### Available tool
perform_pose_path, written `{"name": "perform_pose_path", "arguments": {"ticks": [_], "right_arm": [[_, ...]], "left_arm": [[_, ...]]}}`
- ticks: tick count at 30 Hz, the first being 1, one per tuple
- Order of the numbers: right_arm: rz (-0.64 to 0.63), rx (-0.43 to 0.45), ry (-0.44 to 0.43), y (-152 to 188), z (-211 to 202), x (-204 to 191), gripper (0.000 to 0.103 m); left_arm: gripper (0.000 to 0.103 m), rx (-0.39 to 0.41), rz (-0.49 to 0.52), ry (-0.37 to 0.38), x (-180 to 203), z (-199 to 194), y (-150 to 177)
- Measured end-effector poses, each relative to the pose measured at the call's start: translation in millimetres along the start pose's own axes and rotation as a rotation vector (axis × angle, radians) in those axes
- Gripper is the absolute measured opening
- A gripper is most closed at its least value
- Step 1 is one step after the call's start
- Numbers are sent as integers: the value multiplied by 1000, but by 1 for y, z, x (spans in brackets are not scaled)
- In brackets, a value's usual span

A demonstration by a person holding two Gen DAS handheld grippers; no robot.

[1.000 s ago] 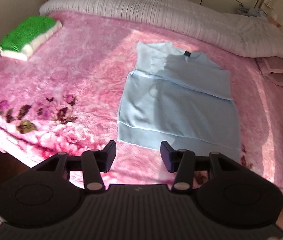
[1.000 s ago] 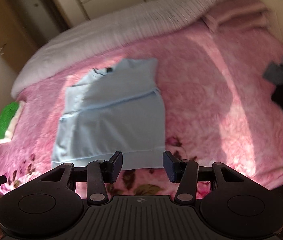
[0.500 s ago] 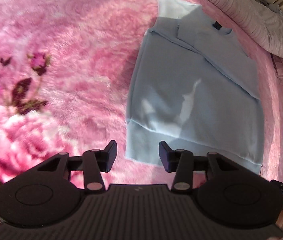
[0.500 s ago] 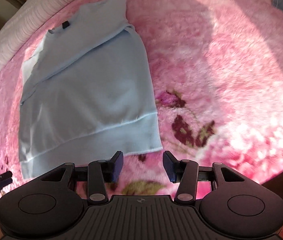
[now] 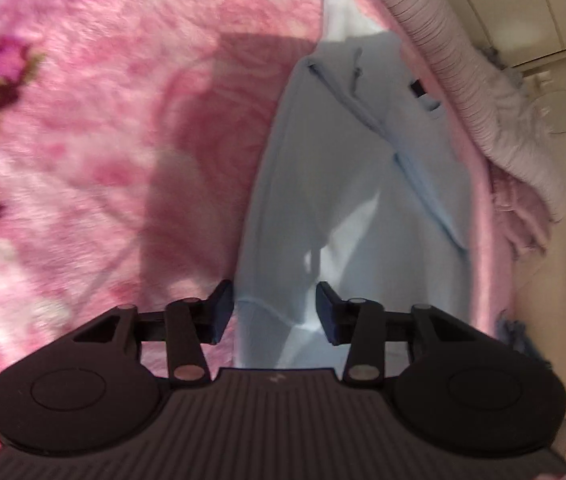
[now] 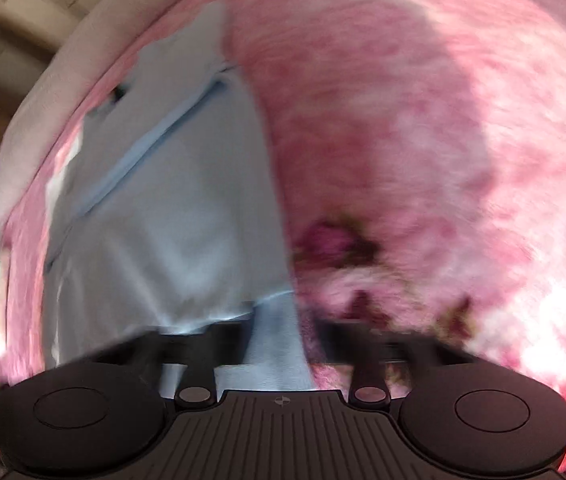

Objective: Fold clothes
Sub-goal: 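Lower both grippers to the sweatshirt hem edge, then grasp the hem edge with both grippers and lift it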

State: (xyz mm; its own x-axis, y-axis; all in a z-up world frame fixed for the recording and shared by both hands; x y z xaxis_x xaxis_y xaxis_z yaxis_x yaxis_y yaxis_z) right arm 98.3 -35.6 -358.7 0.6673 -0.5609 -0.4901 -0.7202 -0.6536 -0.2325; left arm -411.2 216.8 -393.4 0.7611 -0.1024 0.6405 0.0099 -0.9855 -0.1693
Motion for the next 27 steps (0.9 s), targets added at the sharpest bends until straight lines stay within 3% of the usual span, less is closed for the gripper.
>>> {"name": "perform_pose_path", "arguments": {"ticks": [1,4,8,10,14,16,18,21,23,27], "right_arm": [[-24,2,19,-1,0,-4,11],[-62,25,82,-2,-6,-11,10],[-17,26,145,-4,-1,-3,10],[-25,19,134,-2,-3,-5,10],[-40,6,112,0,-8,-7,12],[-47,-1,101,2,-10,-9,13],[-55,-7,89,3,-12,-10,15],[-66,-17,73,5,-15,-12,9],[-74,-24,61,6,-18,-13,7],[-95,-50,67,15,-24,-19,8]], "left_arm": [[15,-3,14,19,4,-1,-2],[15,7,47,72,10,-9,-5],[16,26,19,38,-2,-14,-2],[26,0,-25,70,-9,-5,3],[29,6,-26,102,-14,14,12],[22,29,-49,131,-16,16,11],[7,41,-7,138,-10,13,11],[6,59,67,176,2,-10,13],[6,74,82,155,-1,-29,15],[4,29,63,0,-18,-30,17]]}}
Point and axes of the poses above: each gripper's, at about its wrist camera, not at the fingertips, and z roughly the way its jaws point, x to its right, y to its underside, the point moved 1 cm from there along z, roughly the way its jaws point
